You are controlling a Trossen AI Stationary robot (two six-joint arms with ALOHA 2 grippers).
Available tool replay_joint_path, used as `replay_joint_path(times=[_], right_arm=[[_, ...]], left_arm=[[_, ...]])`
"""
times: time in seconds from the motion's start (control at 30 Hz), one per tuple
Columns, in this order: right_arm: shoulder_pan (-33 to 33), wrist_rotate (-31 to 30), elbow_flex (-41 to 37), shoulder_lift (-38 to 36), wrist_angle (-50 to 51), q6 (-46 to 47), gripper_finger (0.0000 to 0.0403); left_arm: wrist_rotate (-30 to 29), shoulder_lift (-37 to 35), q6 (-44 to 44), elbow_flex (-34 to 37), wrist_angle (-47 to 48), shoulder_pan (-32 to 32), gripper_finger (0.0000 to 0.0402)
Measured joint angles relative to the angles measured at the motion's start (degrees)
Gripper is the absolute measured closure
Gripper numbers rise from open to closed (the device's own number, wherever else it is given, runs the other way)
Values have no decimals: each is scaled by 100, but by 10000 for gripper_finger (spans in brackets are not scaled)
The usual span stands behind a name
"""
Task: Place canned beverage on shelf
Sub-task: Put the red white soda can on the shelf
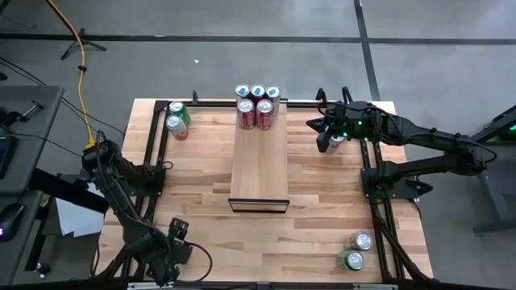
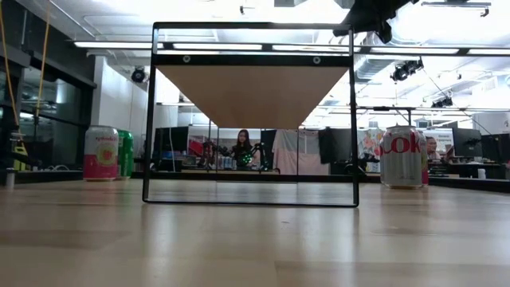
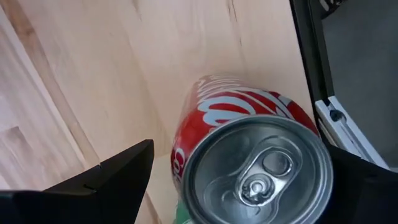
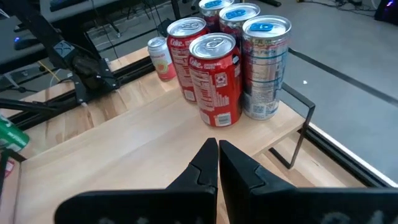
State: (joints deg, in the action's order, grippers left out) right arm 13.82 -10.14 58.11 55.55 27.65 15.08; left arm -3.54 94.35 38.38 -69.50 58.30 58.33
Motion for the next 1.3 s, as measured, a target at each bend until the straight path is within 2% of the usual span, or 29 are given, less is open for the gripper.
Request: replay_joint_path(times=[0.17, 0.4, 0.47, 0.6, 0.73, 0.87, 0.97, 1.03, 1.17, 1.3], right_arm=[[2, -64, 0, -1, 1, -13, 402], [0, -75, 0, 0, 1, -78, 402], [1, -75, 0, 0, 1, -79, 402], [1, -75, 0, 0, 56, -100, 402], [0, -74, 0, 0, 85, -220, 402], [2, -73, 0, -1, 84, -215, 402], [2, -73, 0, 0, 81, -130, 402], [0, -72, 0, 0, 83, 70, 402], [0, -36, 0, -1, 81, 511, 402], [0, 112, 0, -1, 79, 789, 402]], left_arm=[[-3, 0, -49, 14, 3, 0, 88], [35, -11, 54, -26, 37, -84, 199], [271, -33, 148, -109, 120, -189, 201], [1051, -390, 624, -784, 616, -488, 201], [1046, -930, 591, -1845, 1107, -875, 201], [105, -1168, 355, -3123, 2048, -1731, 201], [-518, -991, -384, -4112, 2802, -2684, 201], [-806, -748, -1017, -4662, 2976, -3402, 201], [-865, -146, -2082, -5364, 3030, -4764, 201], [-511, 445, -2488, -5689, 3060, -5854, 201]])
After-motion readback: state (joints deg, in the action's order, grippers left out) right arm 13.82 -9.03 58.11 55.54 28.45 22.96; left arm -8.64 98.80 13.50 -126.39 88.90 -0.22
